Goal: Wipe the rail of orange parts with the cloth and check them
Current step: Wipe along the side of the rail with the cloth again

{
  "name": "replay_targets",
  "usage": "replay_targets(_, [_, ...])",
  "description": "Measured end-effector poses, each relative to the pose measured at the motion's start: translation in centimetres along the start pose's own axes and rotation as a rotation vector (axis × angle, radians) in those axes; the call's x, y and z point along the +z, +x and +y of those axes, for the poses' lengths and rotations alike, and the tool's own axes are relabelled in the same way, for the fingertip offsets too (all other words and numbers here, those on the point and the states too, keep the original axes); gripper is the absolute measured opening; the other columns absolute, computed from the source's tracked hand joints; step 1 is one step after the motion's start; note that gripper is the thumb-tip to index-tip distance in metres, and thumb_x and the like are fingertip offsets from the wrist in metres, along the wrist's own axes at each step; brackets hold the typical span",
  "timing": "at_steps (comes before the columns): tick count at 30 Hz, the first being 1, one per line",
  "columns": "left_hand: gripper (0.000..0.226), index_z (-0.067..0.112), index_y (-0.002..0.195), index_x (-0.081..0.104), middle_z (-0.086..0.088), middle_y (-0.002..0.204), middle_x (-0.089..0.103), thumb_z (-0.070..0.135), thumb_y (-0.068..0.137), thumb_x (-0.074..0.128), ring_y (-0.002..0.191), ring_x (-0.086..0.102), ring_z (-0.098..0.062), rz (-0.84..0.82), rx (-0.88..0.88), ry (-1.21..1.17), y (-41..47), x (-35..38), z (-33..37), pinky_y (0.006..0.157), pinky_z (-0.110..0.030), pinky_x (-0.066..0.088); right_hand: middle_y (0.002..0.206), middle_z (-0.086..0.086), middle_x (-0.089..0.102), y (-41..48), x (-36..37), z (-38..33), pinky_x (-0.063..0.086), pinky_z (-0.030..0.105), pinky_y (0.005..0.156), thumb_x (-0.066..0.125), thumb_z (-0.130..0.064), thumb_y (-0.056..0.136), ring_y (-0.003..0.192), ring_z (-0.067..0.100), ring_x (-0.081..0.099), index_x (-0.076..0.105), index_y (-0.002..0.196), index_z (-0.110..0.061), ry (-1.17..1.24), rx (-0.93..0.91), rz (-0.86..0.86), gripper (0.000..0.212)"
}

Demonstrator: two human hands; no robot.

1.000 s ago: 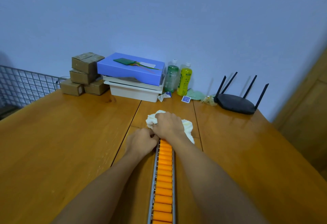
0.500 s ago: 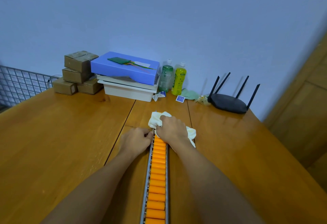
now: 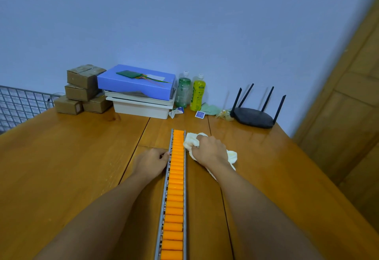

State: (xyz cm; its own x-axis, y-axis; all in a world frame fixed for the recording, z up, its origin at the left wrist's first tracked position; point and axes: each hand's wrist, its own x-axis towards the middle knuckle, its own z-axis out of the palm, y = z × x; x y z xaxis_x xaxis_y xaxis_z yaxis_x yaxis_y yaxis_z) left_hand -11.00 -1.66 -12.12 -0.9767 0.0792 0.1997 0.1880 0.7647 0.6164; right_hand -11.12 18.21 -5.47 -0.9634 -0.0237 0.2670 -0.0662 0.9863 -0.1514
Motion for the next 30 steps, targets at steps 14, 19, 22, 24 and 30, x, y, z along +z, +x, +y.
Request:
replay_targets(14, [0.024,0.022,0.078,0.074,0.006,0.054,0.053,0.033,0.096,0.063,0.051,0.044,-0.008,-0.094,-0.05,-0.048,-3.7,-2.4,1.5,0.051,-0.027,0.029,0.109,0.008,0.068,-4.0,1.0,-5.9,0.039,0.033,0.068,0.055,-0.039,0.095,0.098,0.03,0.065,0.068,0.113,-0.019,-0.028,-0.166,-0.021,0.03])
replay_targets(19, [0.017,0.023,0.094,0.074,0.007,0.077,0.07,0.034,0.098,0.062,0.072,0.063,-0.01,-0.105,-0.01,0.005,-5.3,-2.8,2.1,0.061,-0.029,0.045,0.107,0.009,0.068,-5.1,0.5,-4.3,0.04,0.033,0.069,0.053,-0.034,0.097,0.098,0.031,0.065,0.066,0.113,-0.017,-0.082,-0.128,-0.009,0.027])
replay_targets(22, [0.018,0.023,0.106,0.074,0.006,0.091,0.073,0.034,0.099,0.061,0.084,0.065,-0.009,-0.118,-0.036,0.001,-5.9,-2.9,2.3,0.072,-0.03,0.055,0.106,0.007,0.068,-5.9,0.0,-3.4,0.04,0.033,0.068,0.053,-0.034,0.095,0.095,0.029,0.066,0.067,0.111,-0.019,-0.061,-0.077,-0.043,0.026])
replay_targets(24, [0.02,0.023,0.112,0.073,0.006,0.098,0.074,0.033,0.099,0.062,0.089,0.066,-0.008,-0.13,-0.048,-0.012,-6.3,-2.9,2.3,0.081,-0.033,0.058,0.105,0.005,0.069,-6.1,-0.6,-2.8,0.039,0.032,0.068,0.054,-0.034,0.093,0.094,0.027,0.065,0.068,0.108,-0.02,-0.036,-0.038,-0.065,0.025])
replay_targets(30, [0.023,0.022,0.118,0.072,0.008,0.103,0.073,0.033,0.098,0.064,0.094,0.064,-0.005,-0.153,-0.053,-0.049,-7.9,-3.5,2.4,0.074,-0.022,0.049,0.107,0.006,0.069,-6.8,-3.1,-1.1,0.042,0.032,0.069,0.053,-0.037,0.096,0.095,0.028,0.065,0.068,0.114,-0.019,-0.061,0.042,-0.051,0.029])
